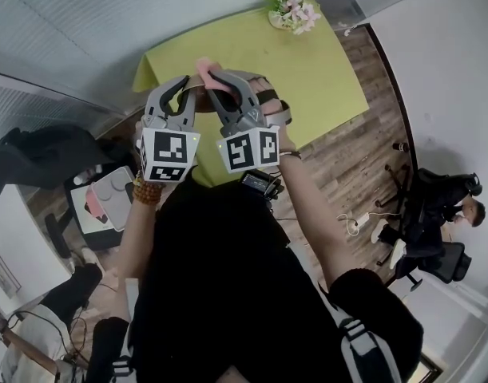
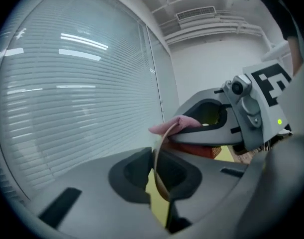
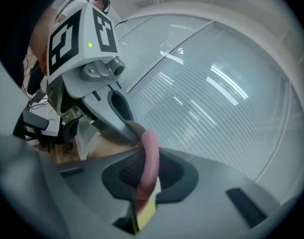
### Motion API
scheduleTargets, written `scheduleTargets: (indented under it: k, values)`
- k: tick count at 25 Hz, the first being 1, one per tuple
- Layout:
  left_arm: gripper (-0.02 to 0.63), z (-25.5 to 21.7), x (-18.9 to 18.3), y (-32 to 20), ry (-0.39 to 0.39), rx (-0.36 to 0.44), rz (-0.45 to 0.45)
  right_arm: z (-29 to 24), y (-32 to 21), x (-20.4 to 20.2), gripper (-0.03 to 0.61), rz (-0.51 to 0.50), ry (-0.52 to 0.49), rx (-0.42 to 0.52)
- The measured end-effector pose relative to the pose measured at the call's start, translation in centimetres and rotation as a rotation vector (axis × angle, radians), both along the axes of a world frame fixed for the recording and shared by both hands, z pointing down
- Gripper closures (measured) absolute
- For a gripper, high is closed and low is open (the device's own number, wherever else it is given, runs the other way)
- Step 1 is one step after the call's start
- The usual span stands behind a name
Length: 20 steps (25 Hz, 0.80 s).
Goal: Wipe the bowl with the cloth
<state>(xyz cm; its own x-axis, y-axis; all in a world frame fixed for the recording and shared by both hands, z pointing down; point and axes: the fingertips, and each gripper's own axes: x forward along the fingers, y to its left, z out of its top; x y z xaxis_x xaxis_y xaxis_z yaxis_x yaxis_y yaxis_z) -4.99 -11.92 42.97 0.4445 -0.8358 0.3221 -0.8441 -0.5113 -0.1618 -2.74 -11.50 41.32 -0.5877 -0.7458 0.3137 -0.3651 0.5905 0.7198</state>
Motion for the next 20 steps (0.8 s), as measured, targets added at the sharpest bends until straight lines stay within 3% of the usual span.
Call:
scheduleTargets:
  k: [3, 10, 13, 16, 17, 18, 20]
  values:
    - [0.577, -3.3, 0.5, 0.1, 0.108, 0.082, -0.008, -2.5, 0.0, 0.9, 0.548, 0.043, -0.086, 0.077]
    - [0.557, -7.4, 0.5, 1.6, 0.409, 0.143, -0.035, -6.4, 1.3, 2.8, 0.545, 0.14, -0.329, 0.083]
    - [0.557, -7.9, 0.3, 1.5, 0.646, 0.099, -0.041, -7.0, 1.3, 4.4, 0.549, 0.186, -0.438, 0.043]
    - [0.54, -7.8, 0.2, 1.6, 0.936, 0.017, -0.024, -8.4, 1.4, 5.6, 0.551, 0.227, -0.736, -0.044]
    - [0.537, -7.7, 0.0, 1.7, 0.992, 0.001, -0.015, -8.6, 1.4, 5.6, 0.551, 0.222, -0.784, -0.07]
    - [0.534, -7.4, 0.1, 1.6, 1.005, -0.011, 0.0, -8.5, 1.4, 5.7, 0.548, 0.217, -0.788, -0.091]
    - [0.529, -6.4, 0.9, 1.5, 0.896, -0.029, 0.054, -7.3, 1.1, 6.1, 0.549, 0.219, -0.674, -0.098]
